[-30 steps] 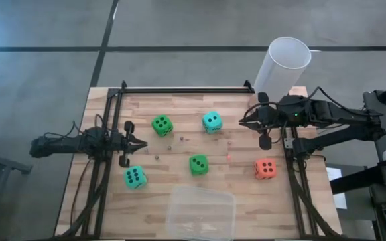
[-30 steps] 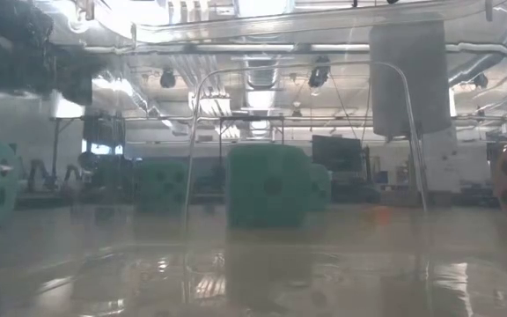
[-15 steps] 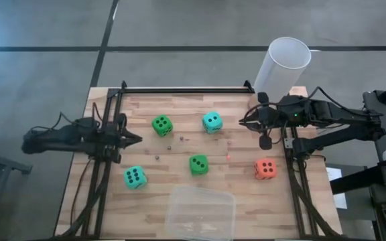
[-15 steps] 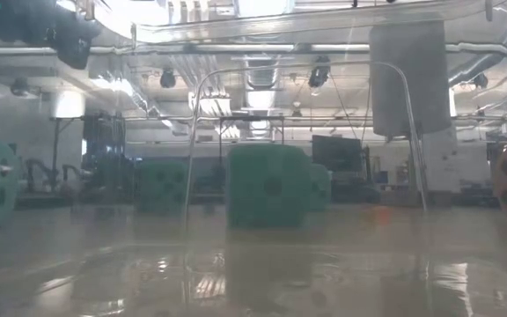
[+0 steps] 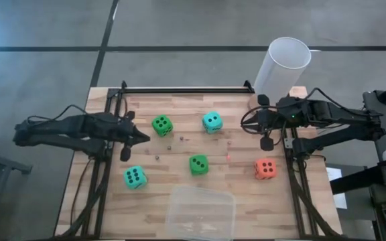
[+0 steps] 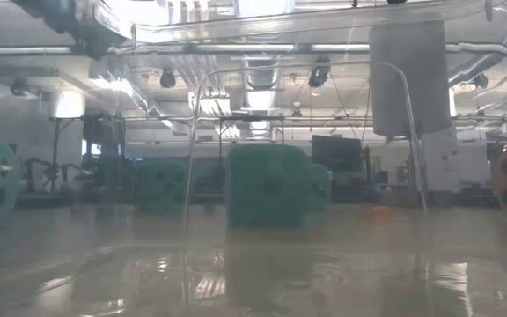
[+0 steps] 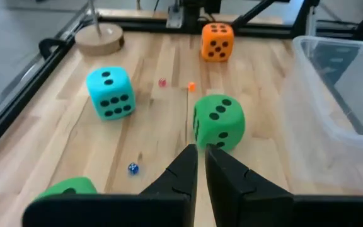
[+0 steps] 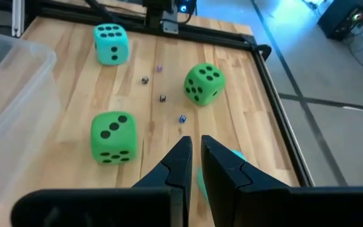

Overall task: Pick & Place Dice
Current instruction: Put the large orange dice into the transparent bin

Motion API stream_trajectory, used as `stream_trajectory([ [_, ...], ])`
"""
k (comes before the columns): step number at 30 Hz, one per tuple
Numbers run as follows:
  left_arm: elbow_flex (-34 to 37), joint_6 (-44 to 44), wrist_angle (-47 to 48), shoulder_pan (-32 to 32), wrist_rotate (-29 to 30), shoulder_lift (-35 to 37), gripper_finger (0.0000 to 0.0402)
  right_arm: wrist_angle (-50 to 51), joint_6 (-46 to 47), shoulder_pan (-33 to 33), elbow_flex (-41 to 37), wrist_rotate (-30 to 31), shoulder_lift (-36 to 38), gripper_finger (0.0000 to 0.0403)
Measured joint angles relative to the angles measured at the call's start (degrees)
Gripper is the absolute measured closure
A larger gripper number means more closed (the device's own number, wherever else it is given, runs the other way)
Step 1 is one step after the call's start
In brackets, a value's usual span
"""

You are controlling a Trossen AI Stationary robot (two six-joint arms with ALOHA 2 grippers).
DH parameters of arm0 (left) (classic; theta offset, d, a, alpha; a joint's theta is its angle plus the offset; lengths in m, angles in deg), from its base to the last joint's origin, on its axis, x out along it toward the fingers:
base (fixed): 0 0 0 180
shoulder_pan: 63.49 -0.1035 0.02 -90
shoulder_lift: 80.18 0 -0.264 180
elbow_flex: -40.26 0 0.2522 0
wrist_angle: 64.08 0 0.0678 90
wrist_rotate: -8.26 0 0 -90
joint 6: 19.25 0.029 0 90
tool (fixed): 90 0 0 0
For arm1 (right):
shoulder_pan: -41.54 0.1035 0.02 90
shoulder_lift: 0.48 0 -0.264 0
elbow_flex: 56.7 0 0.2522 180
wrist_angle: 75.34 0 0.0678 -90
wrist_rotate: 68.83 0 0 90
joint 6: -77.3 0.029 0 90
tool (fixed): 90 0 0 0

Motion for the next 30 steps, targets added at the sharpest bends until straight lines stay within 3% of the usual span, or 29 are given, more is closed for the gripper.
stream_trajectory([
  [16,-1.6,-0.7,3.0,0.0,2.1,-1.7,0.0364,-1.3,1.1,0.0,0.0,0.0,-1.0,0.0365],
  [30,-1.6,-0.7,3.4,0.0,2.1,-1.7,0.0364,-1.4,1.4,0.0,0.0,0.0,-1.0,0.0267],
])
